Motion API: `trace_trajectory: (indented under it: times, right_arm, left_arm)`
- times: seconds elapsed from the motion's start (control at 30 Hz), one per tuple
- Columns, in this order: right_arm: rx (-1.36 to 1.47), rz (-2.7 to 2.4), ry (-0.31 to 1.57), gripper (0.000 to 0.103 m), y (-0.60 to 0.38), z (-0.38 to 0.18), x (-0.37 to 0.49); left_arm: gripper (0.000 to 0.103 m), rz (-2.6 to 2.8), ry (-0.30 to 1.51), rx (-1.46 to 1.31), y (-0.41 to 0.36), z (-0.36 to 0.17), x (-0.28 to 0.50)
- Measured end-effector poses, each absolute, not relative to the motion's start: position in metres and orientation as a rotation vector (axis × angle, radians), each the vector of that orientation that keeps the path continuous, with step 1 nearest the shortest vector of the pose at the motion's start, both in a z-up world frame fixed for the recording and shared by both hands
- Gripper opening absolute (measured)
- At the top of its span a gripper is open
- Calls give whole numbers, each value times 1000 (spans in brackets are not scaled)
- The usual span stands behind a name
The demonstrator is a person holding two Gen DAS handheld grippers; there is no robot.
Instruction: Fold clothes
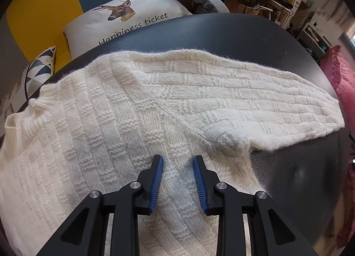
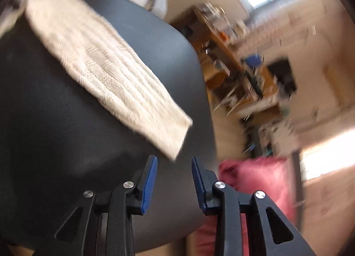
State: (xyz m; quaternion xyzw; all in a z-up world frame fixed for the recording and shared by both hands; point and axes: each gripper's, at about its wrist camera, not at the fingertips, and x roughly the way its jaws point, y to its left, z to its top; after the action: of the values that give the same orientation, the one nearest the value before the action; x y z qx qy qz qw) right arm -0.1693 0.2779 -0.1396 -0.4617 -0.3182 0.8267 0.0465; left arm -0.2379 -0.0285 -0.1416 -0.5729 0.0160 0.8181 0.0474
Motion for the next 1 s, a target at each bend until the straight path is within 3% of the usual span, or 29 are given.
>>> trace_trajectory:
  times: [0.07, 0.17, 0.3, 0.63, 0.73, 0.9, 1.0]
  right_arm:
    - [-1558, 2606, -455, 31, 314, -126, -165]
    - [-1649, 2657, 571, 31, 378, -127, -160]
    - [-1590, 2467, 1296, 34, 420, -155, -164]
    - [-1334, 2268, 1617, 34, 425, -190, -189]
    - [-1284, 2281, 1578, 33, 423, -190, -202]
    - [-1326, 2400, 1200, 9, 413, -173, -225]
    - [-1336, 2464, 953, 4, 411, -158, -232]
  left_arm:
    - [30, 2500, 56, -1746, -25, -140, -238]
    - [30, 2508, 56, -1743, -24, -140, -238]
    - [30, 2517, 56, -1733, -20, -141, -234]
    - [31, 2521, 38, -1725, -13, -141, -228]
    - [31, 2523, 34, -1715, -16, -139, -225]
    - [31, 2528, 26, -1699, -20, -139, -221]
    - [32, 2515, 0, -1699, -23, -138, -221]
